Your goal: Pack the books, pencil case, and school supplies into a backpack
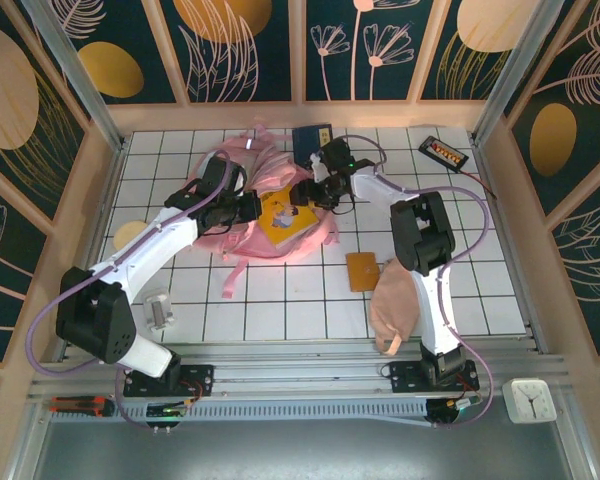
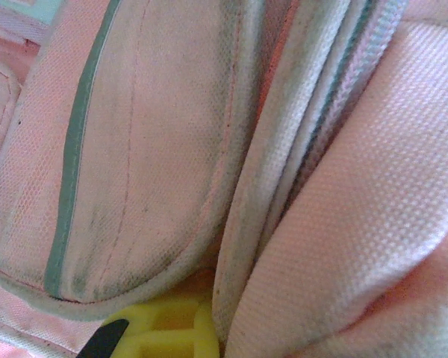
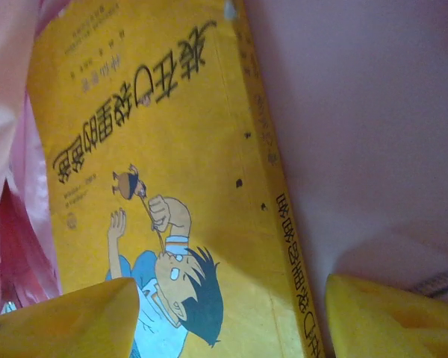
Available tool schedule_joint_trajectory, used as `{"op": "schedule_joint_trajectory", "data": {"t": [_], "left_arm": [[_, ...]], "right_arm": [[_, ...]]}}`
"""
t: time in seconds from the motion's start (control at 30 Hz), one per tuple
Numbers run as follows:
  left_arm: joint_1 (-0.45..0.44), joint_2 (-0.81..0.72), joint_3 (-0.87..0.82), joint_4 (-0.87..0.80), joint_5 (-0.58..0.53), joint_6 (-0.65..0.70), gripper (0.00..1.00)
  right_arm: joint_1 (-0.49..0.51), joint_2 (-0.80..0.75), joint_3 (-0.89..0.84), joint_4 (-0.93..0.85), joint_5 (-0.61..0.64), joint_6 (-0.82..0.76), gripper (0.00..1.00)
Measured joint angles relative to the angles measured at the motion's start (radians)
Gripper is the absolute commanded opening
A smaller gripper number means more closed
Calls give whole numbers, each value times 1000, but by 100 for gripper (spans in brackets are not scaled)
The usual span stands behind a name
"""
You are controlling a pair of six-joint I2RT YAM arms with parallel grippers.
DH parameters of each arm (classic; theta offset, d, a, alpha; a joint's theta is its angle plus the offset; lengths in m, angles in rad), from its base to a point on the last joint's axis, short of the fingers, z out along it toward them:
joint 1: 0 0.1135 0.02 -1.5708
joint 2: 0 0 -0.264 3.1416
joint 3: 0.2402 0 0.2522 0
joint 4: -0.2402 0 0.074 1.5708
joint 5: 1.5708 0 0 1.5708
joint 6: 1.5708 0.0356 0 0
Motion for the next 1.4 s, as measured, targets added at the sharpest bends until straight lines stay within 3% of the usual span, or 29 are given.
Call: {"op": "schedule_joint_trajectory", "data": {"t": [0.23,0.5,0.53,0.63,0.67,0.8,1.0,1.23,1.37,1.4], "left_arm": [[0,15,-58,64,33,-1,0],[0,29,-80,95,58,-3,0],[0,29,-83,101,60,-5,0],[1,29,-97,119,67,-14,0],[2,29,-98,119,68,-16,0],[2,26,-91,105,57,-15,0],[2,-7,8,-16,9,0,0],[2,-37,52,-55,-7,4,0],[16,-37,34,-68,-53,8,0],[20,-37,33,-72,-60,7,0]], "right_arm": [[-18,3,-48,6,-156,-37,34],[-9,3,-126,133,-322,56,35],[-3,3,-136,154,-338,74,31],[18,3,-173,227,-369,137,1],[24,3,-183,246,-369,165,0],[29,-21,-253,357,-333,253,0],[45,-222,-558,607,-192,484,0],[144,-235,-557,772,-10,701,0],[201,-125,-365,741,-4,727,42],[212,-115,-338,730,4,713,48]]}}
